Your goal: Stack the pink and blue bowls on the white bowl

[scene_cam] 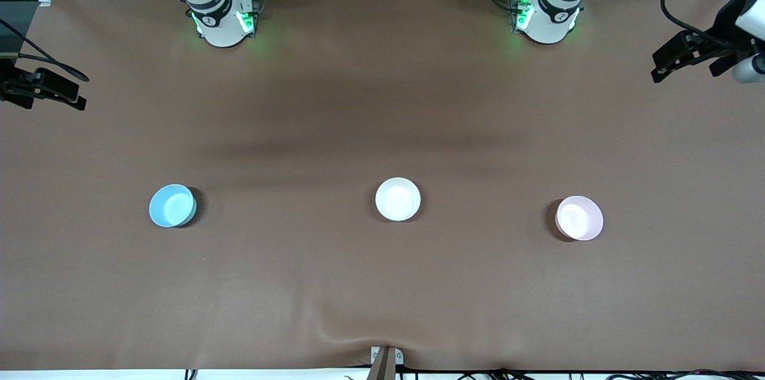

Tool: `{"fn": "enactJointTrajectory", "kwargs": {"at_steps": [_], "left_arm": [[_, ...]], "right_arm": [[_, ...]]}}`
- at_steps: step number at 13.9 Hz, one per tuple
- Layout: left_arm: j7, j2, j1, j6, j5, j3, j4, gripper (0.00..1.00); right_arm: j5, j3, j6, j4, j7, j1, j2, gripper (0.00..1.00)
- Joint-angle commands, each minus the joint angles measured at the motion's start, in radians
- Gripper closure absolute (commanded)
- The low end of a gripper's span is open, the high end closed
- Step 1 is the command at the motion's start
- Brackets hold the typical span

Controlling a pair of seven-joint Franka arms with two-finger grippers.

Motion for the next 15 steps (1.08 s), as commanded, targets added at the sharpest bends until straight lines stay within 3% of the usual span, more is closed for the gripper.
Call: {"fn": "enactJointTrajectory", "kwargs": {"at_steps": [1,15], "left_arm": [[0.011,-0.001,0.012,-0.014,0.019,-0.009,0.011,0.0],[0.016,0.046,0.01,0.041,0.006,-0.015,0.002,0.0]], "right_arm": [[0.008,-0.002,-0.002,-0.002,-0.01,0.004,-0.005,0.0],[0.009,-0.002,0.0,-0.002,-0.01,0.002,-0.005,0.0]]}}
